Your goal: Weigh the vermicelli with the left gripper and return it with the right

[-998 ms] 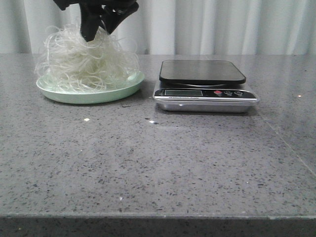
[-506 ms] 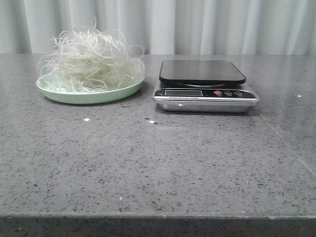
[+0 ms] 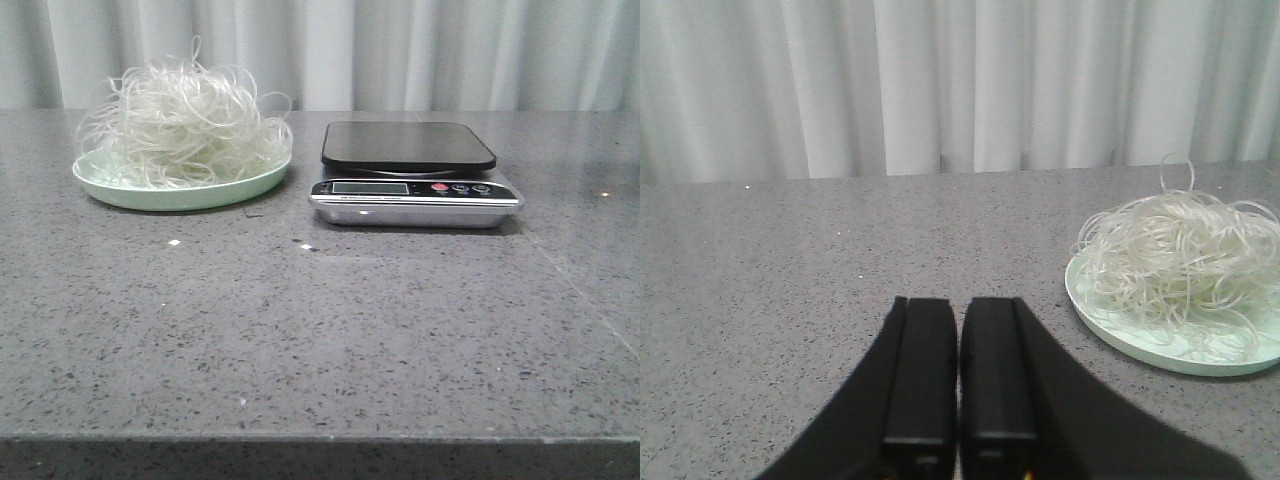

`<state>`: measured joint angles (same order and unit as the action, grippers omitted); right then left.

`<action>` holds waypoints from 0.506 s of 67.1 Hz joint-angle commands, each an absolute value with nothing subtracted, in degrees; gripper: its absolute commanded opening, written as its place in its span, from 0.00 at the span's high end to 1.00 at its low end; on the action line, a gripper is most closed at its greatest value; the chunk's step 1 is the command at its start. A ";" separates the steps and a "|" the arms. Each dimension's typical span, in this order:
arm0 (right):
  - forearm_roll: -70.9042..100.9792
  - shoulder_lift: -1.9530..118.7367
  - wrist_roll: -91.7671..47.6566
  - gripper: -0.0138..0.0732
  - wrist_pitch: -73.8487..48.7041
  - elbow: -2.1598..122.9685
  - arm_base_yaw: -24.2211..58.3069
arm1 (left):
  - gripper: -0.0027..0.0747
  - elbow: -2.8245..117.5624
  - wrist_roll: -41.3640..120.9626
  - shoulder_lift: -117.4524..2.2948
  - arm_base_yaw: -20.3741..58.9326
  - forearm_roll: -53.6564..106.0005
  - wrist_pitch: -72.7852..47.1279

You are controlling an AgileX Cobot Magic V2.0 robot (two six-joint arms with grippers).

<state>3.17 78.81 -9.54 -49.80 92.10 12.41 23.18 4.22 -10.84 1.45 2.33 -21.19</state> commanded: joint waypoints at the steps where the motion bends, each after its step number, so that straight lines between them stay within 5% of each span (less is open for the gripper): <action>1: 5.13 70.43 -9.94 0.67 -38.92 83.76 9.23 | 0.79 24.71 3.87 -11.39 1.35 2.93 -17.01; 34: 5.32 36.71 -9.94 0.67 -0.87 32.14 7.08 | 0.79 24.71 3.87 -11.39 1.35 2.93 -17.05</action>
